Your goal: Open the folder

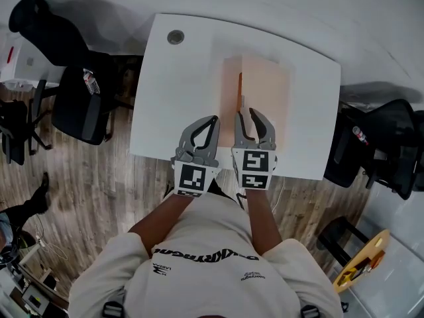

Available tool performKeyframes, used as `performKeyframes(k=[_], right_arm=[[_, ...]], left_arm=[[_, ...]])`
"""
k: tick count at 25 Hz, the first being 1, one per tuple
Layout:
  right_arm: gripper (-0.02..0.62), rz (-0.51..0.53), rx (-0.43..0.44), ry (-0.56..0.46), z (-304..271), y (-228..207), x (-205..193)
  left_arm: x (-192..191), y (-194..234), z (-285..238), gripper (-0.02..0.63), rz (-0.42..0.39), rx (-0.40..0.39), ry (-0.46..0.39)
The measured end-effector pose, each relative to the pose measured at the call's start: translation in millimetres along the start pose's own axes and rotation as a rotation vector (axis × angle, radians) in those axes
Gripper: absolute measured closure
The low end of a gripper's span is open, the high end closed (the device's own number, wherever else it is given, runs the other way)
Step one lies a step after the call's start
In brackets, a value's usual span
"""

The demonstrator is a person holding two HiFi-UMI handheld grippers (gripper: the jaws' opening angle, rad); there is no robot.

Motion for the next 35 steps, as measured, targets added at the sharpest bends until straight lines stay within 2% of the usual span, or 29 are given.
performKeyframes(k=[8,18,23,35], right_arm=[[0.437,0.029,-0.027,0.098,-18,-3,-13],[0.433,0.059,-0.066,0.166,-36,-2,-25],[0.433,0.081,-0.058,0.223,-46,3,-38],[0.477,0.053,-0.085,0.209,-41,-3,-34]], left_arm=[[-11,4,0,0.614,0.017,0.002,0.019],[-24,6,-1,0.614,0.027,0.008,0.05],[-32,4,-4,0.614,0.037,0.006,0.065],[-63,-2,-10,0.614,0.036,-0.025,0.135]])
Point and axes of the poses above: the fingertips, and each gripper's own axes: z backward along the fingers, y to its left, x out of its top, the point moved 5 cm from there along z, backward along the fingers, and after that the axes turned 4 degrees about -y, right-handed, at the moved point
